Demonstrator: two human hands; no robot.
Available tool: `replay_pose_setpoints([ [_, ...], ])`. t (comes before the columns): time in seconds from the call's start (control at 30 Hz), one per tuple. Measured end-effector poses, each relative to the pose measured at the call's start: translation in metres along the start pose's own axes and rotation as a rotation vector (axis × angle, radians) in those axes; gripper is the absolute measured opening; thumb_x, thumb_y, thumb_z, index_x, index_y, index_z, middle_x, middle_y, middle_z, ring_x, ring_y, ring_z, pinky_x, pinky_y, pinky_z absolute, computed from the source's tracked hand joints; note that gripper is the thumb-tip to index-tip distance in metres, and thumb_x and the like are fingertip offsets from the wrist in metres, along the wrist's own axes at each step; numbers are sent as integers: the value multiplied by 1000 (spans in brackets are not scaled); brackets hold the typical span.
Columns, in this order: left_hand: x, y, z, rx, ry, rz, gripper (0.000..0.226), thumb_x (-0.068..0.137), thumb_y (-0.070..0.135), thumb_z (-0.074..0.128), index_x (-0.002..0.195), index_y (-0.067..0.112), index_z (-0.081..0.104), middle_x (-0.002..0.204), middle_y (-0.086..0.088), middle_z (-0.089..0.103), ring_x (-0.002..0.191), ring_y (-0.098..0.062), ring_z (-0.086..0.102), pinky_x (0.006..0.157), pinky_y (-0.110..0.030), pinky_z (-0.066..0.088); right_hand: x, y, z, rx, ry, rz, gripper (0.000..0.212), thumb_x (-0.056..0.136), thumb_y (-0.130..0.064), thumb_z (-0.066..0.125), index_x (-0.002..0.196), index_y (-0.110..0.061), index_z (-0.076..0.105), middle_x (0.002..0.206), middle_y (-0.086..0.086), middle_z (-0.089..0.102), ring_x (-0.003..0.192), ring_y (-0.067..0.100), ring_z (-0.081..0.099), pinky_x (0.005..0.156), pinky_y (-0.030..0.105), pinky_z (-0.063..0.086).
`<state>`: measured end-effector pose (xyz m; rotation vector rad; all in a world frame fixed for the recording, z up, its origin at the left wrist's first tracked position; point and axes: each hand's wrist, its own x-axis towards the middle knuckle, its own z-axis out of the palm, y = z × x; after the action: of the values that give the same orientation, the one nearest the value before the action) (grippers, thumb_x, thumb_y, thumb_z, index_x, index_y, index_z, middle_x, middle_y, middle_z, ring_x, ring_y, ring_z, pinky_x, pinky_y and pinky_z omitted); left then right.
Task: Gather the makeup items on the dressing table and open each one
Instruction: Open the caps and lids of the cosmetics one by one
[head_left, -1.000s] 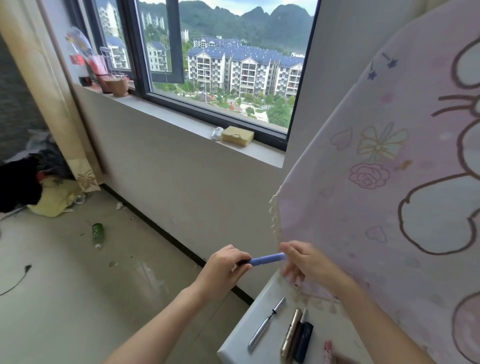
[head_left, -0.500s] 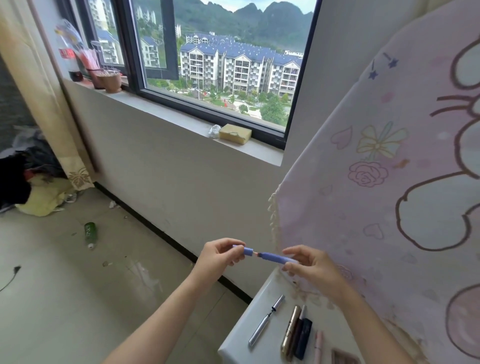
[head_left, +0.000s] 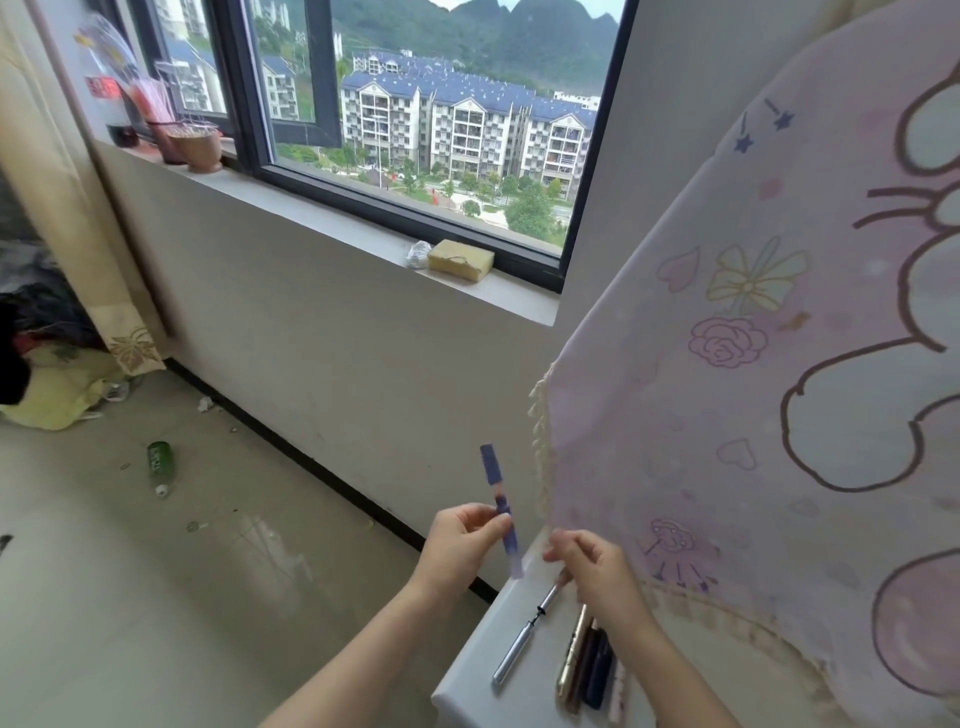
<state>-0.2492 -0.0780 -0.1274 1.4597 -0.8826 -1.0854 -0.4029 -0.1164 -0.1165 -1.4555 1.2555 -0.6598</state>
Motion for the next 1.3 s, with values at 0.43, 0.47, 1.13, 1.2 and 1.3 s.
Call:
replay_pose_setpoints([
  [0.43, 1, -33, -6, 787, -22, 373, 25, 80, 37, 58, 90, 16, 68, 83, -2, 67, 76, -18, 58, 64, -27, 40, 30, -16, -15, -122, -137, -47, 11, 85, -3, 59, 77, -10, 60, 54, -4, 58, 40, 0, 49, 42, 11, 38],
  [0.47, 0, -35, -5, 753, -51, 321, 24, 80, 34, 60, 92, 15, 68, 84, -1, 66, 76, -18, 57, 66, -27, 41, 31, -13, -16, -130, -165, -23, 7, 85, -3, 59, 82, -10, 60, 58, -2, 59, 40, -1, 50, 43, 11, 38],
  [1.13, -2, -119, 52, 895, -299, -192, 5, 80, 18, 52, 81, 17, 57, 80, -1, 54, 71, -20, 49, 55, -26, 38, 87, 88, -36, -1128, -550, -32, 27, 86, -9, 50, 109, -15, 62, 117, 5, 60, 106, 23, 57, 84, 28, 44],
  [1.2, -1, -120, 59, 1009, -303, -133, 9, 83, 19, 47, 83, 14, 55, 80, -3, 51, 73, -24, 48, 53, -28, 31, 93, 94, -36, -1181, -551, -55, 27, 86, -9, 49, 110, -18, 60, 120, 6, 57, 107, 23, 55, 83, 28, 43],
  [1.3, 0, -126, 68, 1115, -278, -95, 10, 87, 20, 41, 78, 14, 43, 82, -11, 50, 86, -33, 55, 60, -31, 31, 100, 102, -33, -1293, -564, -118, 30, 86, -5, 47, 112, -17, 58, 121, 8, 51, 111, 25, 51, 84, 31, 43],
])
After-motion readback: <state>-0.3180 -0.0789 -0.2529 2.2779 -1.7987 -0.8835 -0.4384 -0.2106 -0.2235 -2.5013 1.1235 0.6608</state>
